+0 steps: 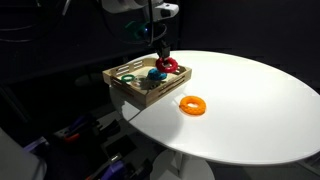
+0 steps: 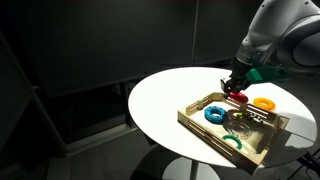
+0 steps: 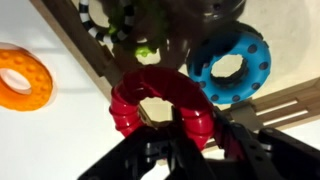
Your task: Remove the red ring from the wooden tray and put it on top of the orange ring that is on the table
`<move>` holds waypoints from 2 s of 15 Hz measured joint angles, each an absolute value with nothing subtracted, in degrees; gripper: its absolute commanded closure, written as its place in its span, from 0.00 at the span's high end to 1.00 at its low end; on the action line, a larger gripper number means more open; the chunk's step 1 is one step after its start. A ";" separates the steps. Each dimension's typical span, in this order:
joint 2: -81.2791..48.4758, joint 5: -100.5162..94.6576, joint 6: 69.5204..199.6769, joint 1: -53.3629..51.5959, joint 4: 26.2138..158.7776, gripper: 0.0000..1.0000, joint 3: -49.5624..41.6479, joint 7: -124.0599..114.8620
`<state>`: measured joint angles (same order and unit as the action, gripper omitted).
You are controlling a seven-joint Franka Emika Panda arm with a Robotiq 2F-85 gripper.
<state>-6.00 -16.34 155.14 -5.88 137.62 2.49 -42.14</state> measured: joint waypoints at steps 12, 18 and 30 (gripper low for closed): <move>-5.62 -30.34 150.44 -2.57 133.48 0.10 -6.23 -45.78; -5.65 -34.54 149.33 -1.00 135.16 0.10 -7.59 -47.18; -5.88 -42.48 149.38 -0.05 141.64 0.10 -7.89 -52.66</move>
